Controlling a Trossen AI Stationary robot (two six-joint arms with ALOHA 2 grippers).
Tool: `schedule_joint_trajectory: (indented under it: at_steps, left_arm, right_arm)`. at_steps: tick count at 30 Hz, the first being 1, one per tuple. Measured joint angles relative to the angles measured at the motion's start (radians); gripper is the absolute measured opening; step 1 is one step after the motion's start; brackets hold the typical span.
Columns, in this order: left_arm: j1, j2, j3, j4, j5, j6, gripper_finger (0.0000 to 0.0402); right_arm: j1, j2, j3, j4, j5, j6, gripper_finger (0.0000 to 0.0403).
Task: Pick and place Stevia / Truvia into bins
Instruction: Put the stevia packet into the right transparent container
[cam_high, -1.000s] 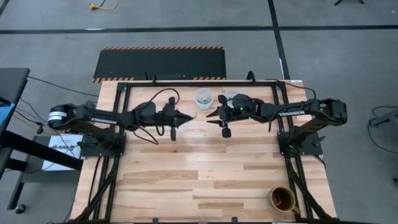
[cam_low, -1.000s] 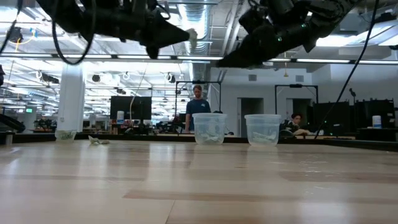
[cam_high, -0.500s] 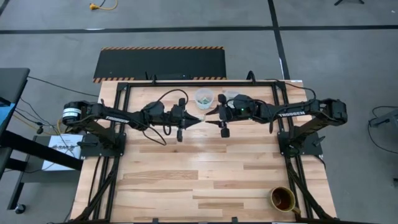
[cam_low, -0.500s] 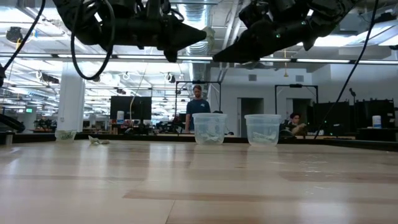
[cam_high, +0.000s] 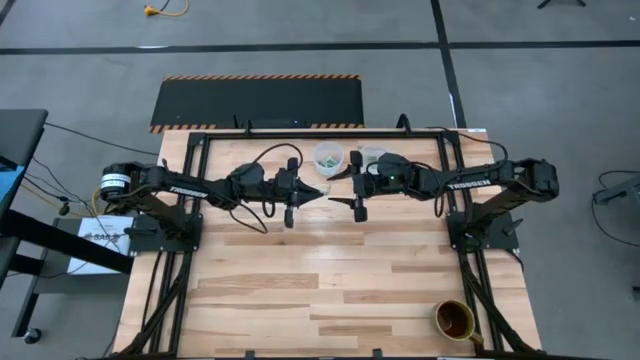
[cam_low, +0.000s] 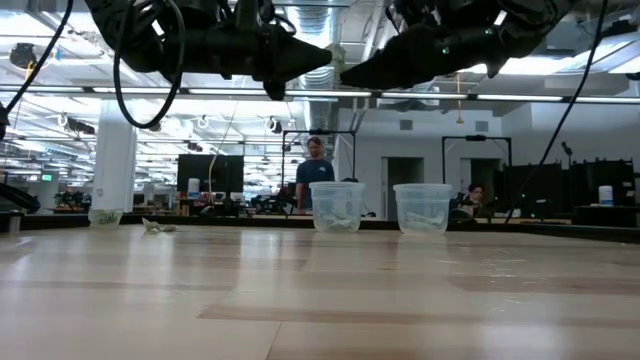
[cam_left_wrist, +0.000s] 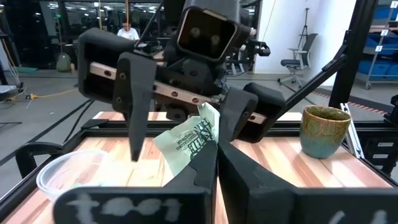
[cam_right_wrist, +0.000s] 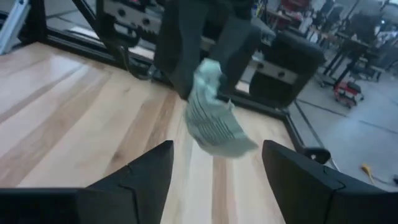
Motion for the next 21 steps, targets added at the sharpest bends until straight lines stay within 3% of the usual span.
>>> schedule_joint_trajectory:
  at_steps: [8, 21]
  left_arm:
    - [0.0, 0.0, 0.0, -0.001, -0.001, 0.0, 0.0]
    - [0.0, -0.001, 0.0, -0.002, -0.019, 0.0, 0.0]
  right_arm:
    - [0.019, 0.0, 0.0, 0.024, 0.0, -0.002, 0.0188]
    - [0.016, 0.0, 0.0, 0.027, 0.001, -0.008, 0.0022]
